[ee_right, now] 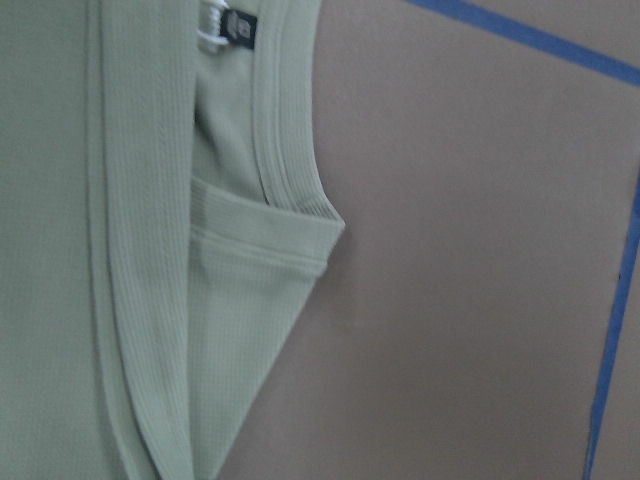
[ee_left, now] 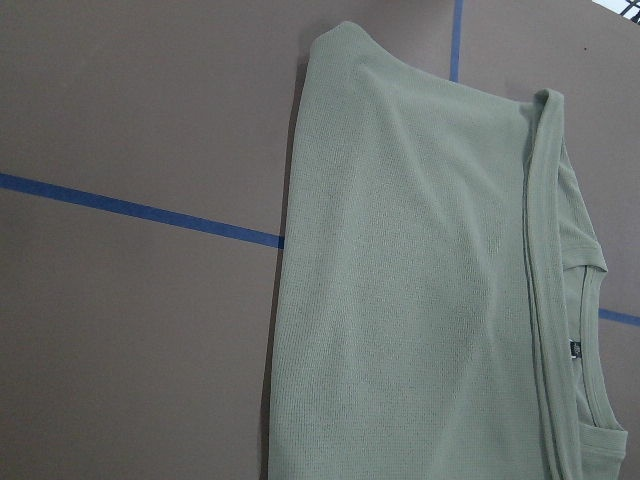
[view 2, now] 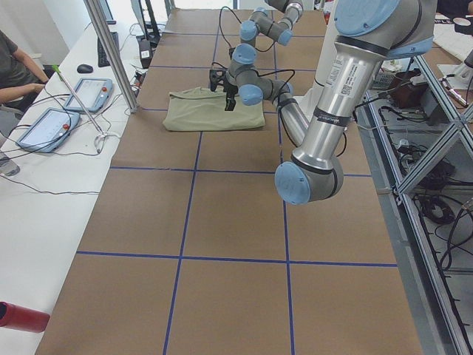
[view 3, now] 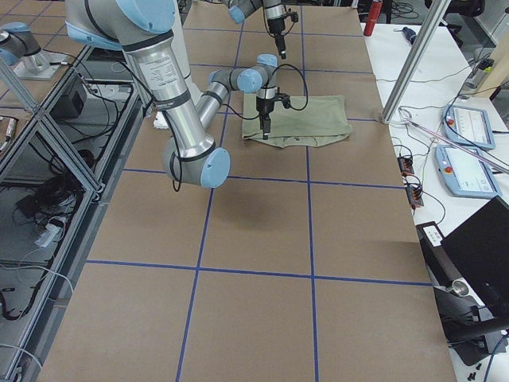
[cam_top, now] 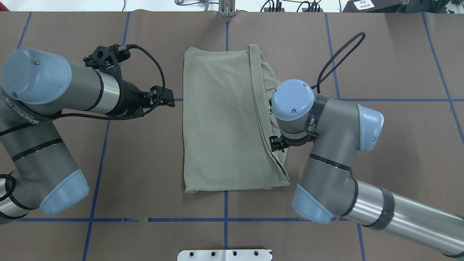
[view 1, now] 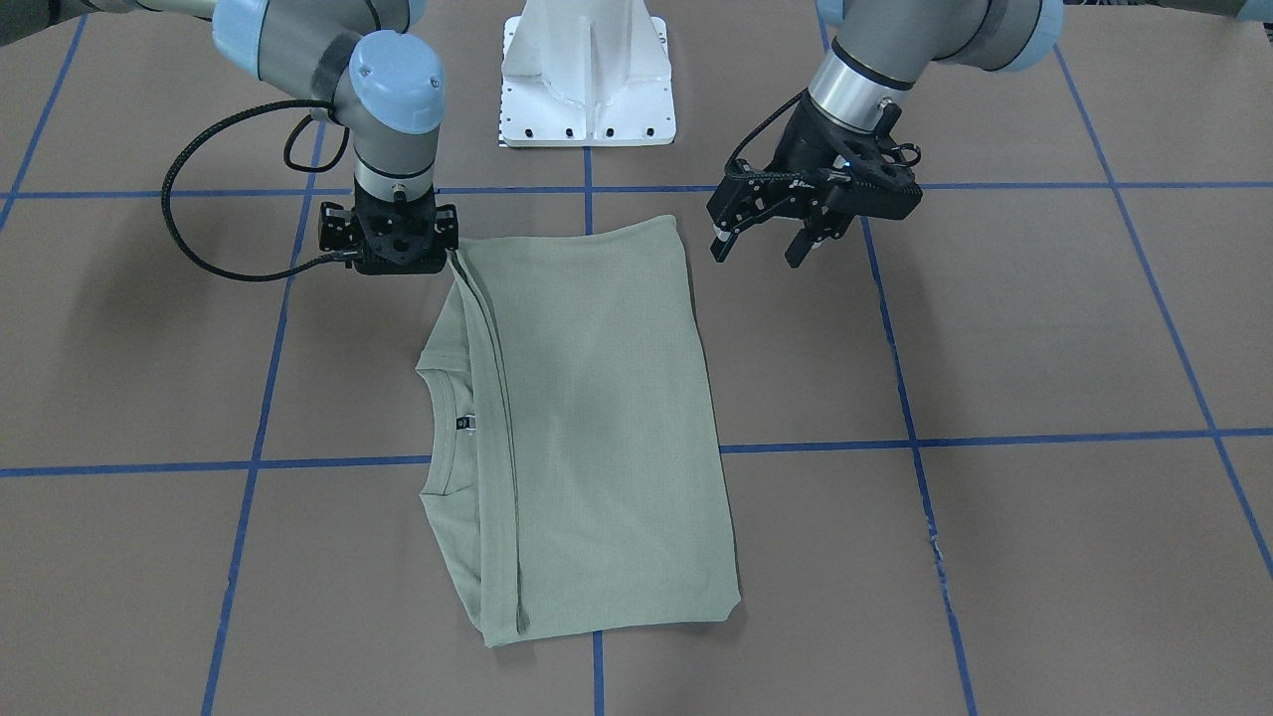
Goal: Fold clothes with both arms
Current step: 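Move the right gripper along the shirt's fold edge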
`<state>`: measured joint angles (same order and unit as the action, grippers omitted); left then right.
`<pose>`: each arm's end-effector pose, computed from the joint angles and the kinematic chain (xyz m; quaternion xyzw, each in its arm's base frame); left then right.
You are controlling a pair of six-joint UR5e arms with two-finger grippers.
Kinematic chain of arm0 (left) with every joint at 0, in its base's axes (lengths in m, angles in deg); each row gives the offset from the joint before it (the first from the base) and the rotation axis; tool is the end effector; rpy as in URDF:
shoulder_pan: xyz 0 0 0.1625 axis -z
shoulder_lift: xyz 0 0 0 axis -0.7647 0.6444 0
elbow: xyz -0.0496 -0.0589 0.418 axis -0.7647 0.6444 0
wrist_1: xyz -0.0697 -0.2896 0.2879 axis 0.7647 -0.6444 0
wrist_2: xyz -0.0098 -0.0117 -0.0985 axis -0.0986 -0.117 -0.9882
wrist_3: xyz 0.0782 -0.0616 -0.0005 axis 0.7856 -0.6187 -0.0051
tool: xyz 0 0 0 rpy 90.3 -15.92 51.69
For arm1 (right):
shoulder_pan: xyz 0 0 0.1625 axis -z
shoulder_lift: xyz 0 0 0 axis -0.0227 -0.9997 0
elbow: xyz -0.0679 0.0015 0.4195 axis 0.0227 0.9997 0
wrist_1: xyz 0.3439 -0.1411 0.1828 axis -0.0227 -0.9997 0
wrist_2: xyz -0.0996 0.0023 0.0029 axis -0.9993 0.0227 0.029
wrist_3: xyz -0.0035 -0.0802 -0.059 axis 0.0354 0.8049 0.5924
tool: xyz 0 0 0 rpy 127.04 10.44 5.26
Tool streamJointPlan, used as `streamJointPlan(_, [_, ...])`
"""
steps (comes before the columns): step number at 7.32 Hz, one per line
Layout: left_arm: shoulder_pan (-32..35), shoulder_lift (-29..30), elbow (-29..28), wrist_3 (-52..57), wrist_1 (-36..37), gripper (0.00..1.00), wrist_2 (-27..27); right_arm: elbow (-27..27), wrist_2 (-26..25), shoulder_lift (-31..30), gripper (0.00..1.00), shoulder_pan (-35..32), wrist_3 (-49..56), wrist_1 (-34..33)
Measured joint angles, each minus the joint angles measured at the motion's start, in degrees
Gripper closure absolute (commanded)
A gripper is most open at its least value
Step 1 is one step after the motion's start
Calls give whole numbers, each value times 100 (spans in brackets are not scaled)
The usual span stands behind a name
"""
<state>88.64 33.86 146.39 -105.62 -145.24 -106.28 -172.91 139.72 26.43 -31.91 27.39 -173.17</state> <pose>0.3746 -0.4319 0.2147 0.0906 0.5345 -0.1326 0.8298 -0.4993 -0.4234 0.2674 0.0255 -0.2382 -0.0900 0.9667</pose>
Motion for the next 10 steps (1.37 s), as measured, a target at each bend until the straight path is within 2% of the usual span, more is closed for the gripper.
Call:
streamJointPlan(2, [0,-31,-26,27,-11,0,0,817,-5,526,0,-68,132,259])
streamJointPlan(4, [0,-55,-37,44,-29,0,0,1279,12,695,0,-7,145,573])
streamJointPlan(10, [0,-59,-41,40,-41,0,0,1410,47,606,0,214,130,606])
